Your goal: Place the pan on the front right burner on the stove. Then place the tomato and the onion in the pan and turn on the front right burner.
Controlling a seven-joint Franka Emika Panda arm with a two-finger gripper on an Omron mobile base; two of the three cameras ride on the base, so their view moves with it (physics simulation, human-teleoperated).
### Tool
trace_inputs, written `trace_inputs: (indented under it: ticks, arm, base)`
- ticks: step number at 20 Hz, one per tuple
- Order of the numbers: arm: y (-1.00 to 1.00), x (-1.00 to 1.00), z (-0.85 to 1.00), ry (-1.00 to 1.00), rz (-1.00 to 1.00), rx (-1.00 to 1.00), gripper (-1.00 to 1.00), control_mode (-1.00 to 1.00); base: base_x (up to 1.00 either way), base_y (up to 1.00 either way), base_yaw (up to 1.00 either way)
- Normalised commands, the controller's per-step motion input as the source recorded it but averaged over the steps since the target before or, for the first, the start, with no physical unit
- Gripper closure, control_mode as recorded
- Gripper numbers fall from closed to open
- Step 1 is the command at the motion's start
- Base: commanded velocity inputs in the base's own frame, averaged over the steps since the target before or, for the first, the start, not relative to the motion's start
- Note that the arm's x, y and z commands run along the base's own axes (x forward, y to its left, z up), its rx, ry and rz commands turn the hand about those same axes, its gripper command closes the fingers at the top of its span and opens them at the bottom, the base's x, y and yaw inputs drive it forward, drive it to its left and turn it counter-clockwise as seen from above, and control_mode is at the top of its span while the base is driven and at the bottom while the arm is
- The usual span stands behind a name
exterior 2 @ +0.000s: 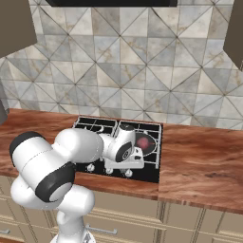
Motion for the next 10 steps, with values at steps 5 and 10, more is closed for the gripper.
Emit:
trace_inputs:
  ticks: [5, 10]
  arm:
    - [-0.33, -0.01, -0.19, -0.01, 0.02, -0.04, 1.00, -1.00]
    - [-0.68, 0.00, -0.29, -0.04, 0.13, -0.06, 1.00, -1.00]
  base:
    - [0.00, 0.00, 0.00]
    - [0.00, 0.00, 0.00]
